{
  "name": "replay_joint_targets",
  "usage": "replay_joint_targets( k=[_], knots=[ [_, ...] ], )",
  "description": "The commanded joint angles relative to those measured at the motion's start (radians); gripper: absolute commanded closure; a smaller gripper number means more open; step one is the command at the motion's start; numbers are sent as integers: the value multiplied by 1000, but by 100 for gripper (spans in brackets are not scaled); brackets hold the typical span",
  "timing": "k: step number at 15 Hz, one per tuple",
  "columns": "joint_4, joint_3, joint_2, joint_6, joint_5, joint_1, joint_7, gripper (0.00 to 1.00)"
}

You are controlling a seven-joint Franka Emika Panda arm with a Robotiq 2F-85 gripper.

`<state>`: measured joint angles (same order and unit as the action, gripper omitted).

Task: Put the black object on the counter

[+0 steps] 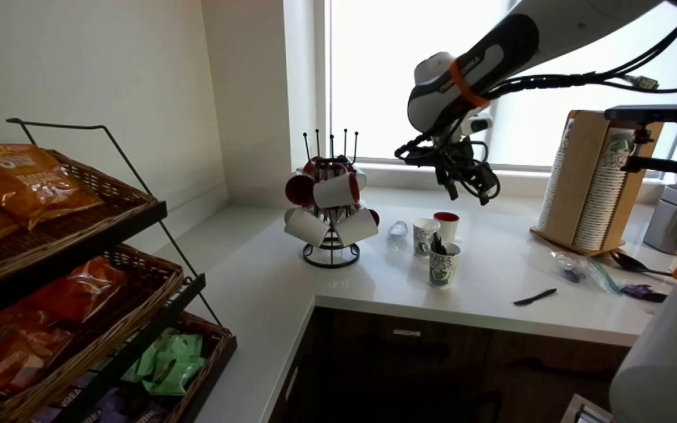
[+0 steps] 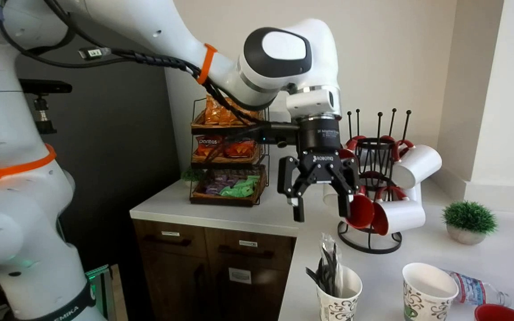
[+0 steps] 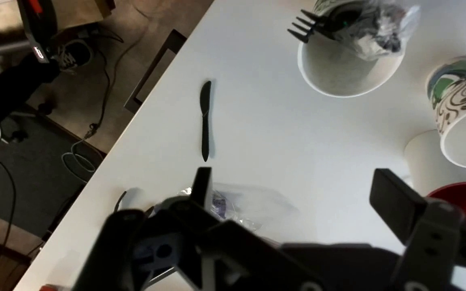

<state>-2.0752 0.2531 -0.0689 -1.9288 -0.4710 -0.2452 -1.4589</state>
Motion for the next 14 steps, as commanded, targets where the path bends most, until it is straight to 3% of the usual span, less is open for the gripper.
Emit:
replay_joint_targets(
  k=[1,6,11,12,14],
  knots=[
    [-67,-27,-152,11,83,8,45,0],
    [-124,-30,-314,9,212,3,337,0],
    [-150,-1,-368,-21,329,-3,629,0],
    [-108,-39,-337,7,282,-40,549,0],
    [-116,-36,-345,6,313,-41,605,0]
  ],
)
